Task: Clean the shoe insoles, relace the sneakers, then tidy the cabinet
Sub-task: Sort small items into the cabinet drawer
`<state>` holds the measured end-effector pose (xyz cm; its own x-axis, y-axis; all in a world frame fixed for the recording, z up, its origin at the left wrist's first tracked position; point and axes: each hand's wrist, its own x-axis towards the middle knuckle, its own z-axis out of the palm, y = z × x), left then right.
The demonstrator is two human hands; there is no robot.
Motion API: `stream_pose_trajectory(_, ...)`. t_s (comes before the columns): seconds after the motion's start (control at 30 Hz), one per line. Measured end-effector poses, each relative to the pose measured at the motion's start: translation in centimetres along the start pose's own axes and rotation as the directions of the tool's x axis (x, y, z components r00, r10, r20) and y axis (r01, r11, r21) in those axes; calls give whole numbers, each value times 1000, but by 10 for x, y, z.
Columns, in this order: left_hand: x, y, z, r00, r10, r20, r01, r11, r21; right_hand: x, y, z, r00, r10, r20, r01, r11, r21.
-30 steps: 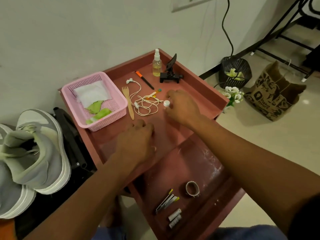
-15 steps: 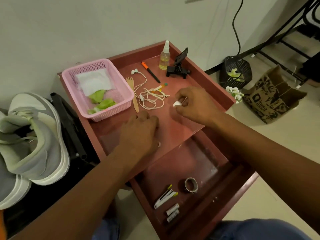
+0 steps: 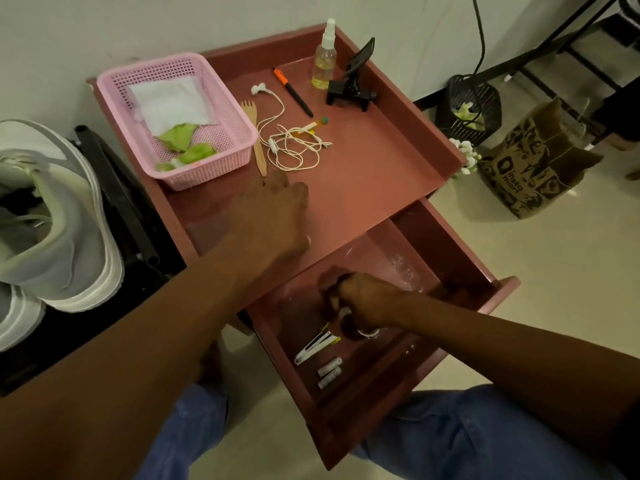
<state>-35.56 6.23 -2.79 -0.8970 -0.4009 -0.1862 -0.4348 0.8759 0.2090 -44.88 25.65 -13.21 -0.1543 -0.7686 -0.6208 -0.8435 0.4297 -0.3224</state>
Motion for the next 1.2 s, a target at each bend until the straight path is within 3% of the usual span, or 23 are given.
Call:
stream_pose_trajectory(0.17,1,0,-1,1000,0,3,0,1000,17,9,-6,12,997,-59,40,66,979,-193)
stream_pose_trajectory(0.3,1,-1,0,1000,-4,-1,4,1000,14,-3,-21,-1,992,-99,77,113,971,-209)
stream_pose_trajectory(0.4,1,-1,1,1000,-5,-6,5,1000,28,-20,-31,-42,983,-63,173,82,991,-102)
stream_pose_trajectory(0.5,0,-3,2,1000,-9,-27,10,1000,10,-46,-38,-117,960,-151,234,118,981,152)
stream_pose_trajectory(0.6,0,-3,3,999,-15,-41,15,1000,7,-54,-33,-181,992,-125,9,114,932,345)
stream_pose_trajectory(0.63,0,-3,4,999,-14,-47,14,1000,6,-46,-29,-196,986,-96,-139,134,943,305)
stream_pose_trajectory(0.7,2,-2,4,996,-9,-91,8,1000,-11,-17,-18,-210,901,-26,-434,92,987,131)
stream_pose_trajectory(0.77,6,0,6,985,8,-173,-11,1000,-16,16,-9,-216,805,-13,-593,-7,999,-31)
stream_pose_trajectory(0.87,15,6,9,968,16,-252,-14,1000,11,54,0,-222,770,-70,-634,-66,980,-188)
stream_pose_trajectory(1.0,29,10,17,986,-22,-163,31,998,52,84,7,-222,768,-179,-615,-59,936,-346)
stream_pose_trajectory(1.2,31,18,25,985,-1,-173,20,994,109,92,16,-222,775,-125,-619,-102,943,-318)
